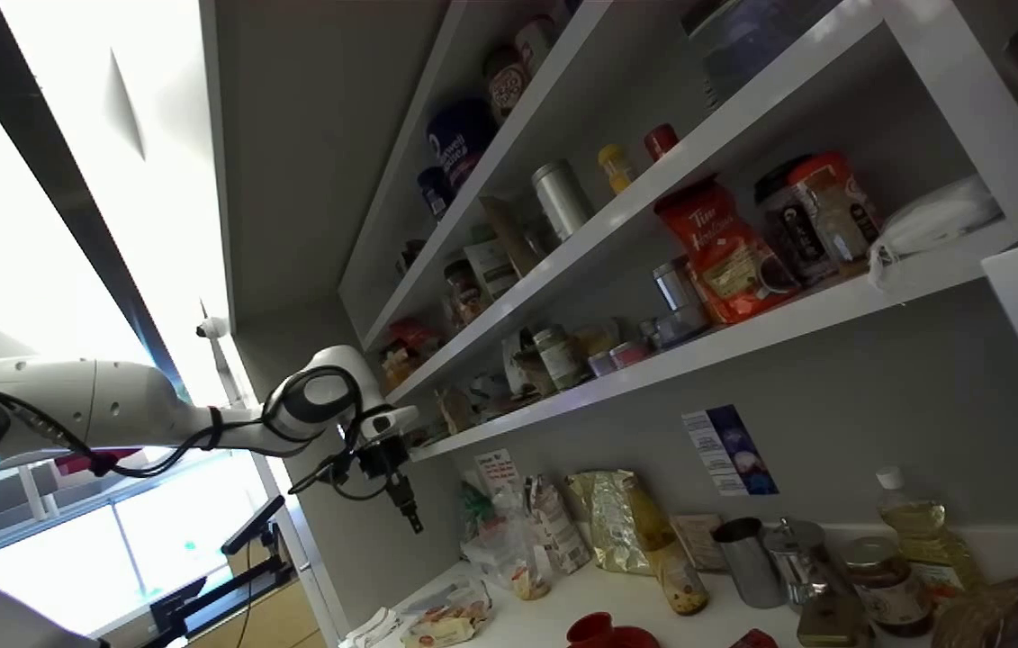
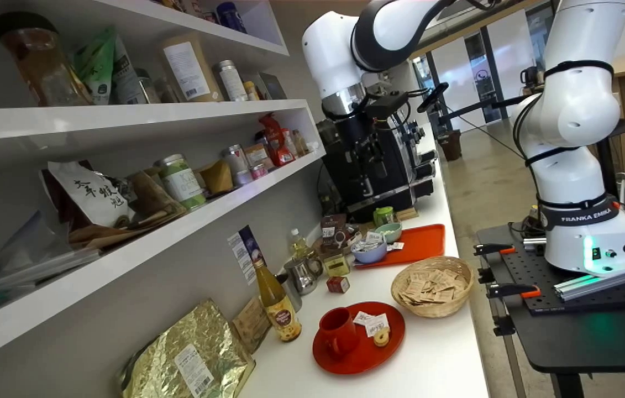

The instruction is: Put the orange packet on the shelf

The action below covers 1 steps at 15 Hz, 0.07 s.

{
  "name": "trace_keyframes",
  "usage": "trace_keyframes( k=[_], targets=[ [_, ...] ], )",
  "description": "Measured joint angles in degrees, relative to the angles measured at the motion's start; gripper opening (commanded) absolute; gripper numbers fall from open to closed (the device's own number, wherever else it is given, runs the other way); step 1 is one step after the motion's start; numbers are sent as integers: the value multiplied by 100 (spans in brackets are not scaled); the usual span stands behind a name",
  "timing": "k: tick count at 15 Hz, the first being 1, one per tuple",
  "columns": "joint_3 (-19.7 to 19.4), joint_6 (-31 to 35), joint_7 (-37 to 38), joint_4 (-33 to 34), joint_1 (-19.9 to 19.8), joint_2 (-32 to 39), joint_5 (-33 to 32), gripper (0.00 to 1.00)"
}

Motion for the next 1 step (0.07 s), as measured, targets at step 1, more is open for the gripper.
trace_keyframes(
  k=[1],
  targets=[
    [-8, 4, 0, -22, -4, -21, 4, 100]
  ],
)
